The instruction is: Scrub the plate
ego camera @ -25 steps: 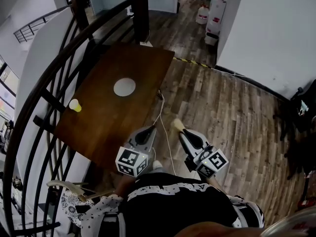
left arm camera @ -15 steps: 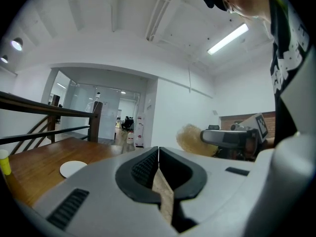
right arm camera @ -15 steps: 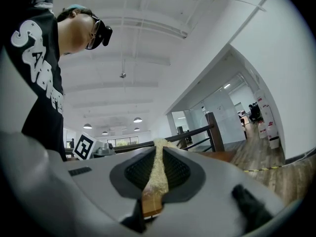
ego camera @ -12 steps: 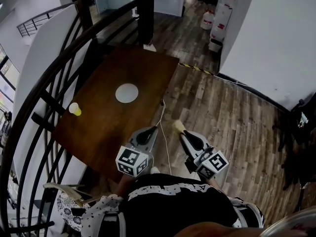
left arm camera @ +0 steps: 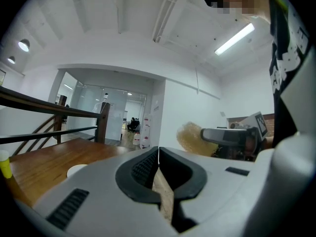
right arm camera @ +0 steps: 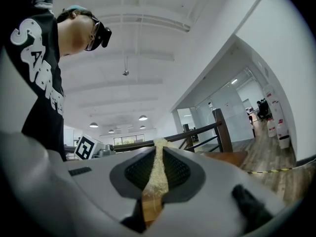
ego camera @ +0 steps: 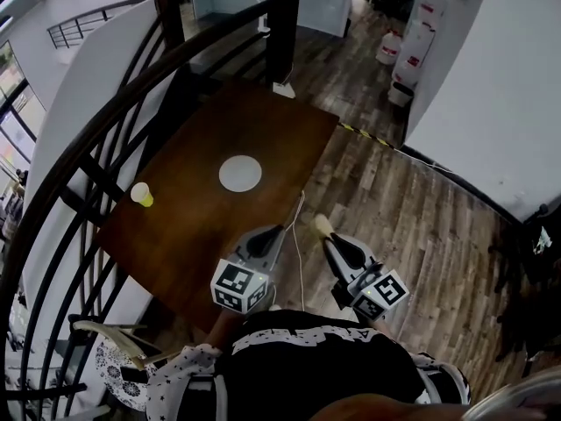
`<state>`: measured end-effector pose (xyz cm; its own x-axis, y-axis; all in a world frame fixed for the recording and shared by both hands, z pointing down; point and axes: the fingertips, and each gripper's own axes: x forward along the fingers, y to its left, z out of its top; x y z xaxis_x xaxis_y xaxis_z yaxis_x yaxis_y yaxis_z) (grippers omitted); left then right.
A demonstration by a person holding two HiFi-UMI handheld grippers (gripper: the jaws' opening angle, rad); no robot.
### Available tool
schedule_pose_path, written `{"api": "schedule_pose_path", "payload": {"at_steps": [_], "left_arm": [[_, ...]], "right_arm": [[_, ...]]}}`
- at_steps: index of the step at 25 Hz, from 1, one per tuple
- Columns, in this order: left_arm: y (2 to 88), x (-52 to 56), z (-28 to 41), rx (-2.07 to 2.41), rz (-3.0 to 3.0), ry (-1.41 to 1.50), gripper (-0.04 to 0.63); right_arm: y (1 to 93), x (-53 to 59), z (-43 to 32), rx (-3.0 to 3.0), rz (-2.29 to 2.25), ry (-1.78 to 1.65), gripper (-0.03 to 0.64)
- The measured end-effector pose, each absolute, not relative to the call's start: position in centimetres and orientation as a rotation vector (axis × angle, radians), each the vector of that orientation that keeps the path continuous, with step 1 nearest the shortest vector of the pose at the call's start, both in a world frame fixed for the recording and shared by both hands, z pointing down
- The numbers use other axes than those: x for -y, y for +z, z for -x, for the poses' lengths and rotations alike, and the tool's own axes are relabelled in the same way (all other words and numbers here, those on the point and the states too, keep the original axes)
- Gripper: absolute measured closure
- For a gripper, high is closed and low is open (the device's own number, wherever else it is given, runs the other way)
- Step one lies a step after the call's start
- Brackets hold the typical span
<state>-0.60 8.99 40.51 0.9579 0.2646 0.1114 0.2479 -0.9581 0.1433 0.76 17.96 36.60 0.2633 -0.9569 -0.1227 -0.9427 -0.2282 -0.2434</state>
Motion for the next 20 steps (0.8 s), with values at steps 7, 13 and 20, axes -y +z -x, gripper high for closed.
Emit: {"api": "schedule_pose_path", "payload": {"at_steps": [7, 13, 20], "left_arm": [[41.1, -7.0, -0.1, -0.343, -2.980, 0.195, 0.580], [41.2, -6.7, 0.4, -0.317, -2.980, 0.195, 0.580], [40.9, -5.6, 1.6, -0.189, -2.981, 0.180, 0.580]], "right_arm": [[37.5, -16.1, -1.6, -1.788, 2.243, -0.104, 0.568], [38.1, -15.7, -1.7, -1.814, 2.245, -0.133, 0.568], [37.8, -14.1, -1.5, -1.910, 2.168, -0.164, 0.568]]}}
